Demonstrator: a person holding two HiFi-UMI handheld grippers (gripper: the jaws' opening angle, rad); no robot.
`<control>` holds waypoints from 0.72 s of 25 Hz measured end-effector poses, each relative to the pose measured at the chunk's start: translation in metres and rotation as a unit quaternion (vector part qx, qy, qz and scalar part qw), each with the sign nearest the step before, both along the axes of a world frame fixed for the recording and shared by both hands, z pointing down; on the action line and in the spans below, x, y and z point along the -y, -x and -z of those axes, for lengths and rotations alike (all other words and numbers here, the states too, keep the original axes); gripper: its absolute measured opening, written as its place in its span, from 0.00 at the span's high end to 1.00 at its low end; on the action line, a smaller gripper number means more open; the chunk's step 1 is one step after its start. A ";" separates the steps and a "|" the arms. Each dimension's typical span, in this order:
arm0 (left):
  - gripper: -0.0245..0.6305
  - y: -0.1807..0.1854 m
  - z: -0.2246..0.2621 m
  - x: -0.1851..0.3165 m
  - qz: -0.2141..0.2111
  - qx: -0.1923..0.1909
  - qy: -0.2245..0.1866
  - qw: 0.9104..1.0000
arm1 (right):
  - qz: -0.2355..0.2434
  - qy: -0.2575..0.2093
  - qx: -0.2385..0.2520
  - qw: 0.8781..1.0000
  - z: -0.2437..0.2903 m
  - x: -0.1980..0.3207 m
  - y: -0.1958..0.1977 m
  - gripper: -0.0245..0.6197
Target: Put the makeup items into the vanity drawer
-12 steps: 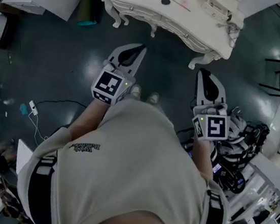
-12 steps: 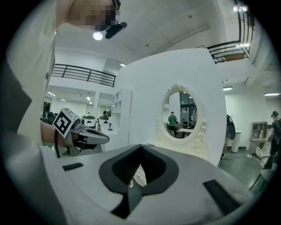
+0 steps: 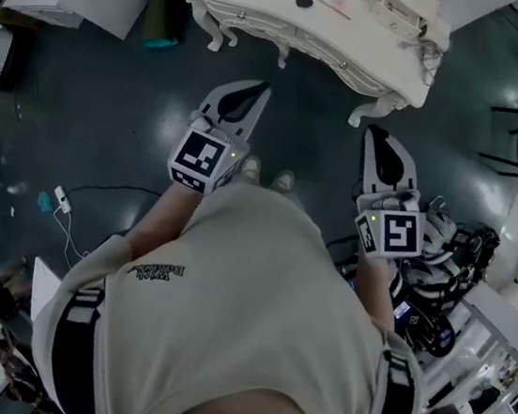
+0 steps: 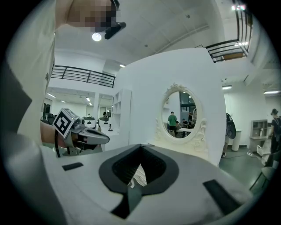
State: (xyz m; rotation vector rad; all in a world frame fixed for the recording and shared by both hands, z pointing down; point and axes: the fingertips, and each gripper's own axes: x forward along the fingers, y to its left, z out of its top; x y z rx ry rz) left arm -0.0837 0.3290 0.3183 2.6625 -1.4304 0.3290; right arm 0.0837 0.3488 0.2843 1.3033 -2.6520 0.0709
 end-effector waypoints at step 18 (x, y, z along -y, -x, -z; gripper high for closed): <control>0.94 -0.031 -0.003 0.000 0.003 0.003 0.000 1.000 | -0.001 0.017 0.025 1.000 -0.014 -0.003 -0.036 0.96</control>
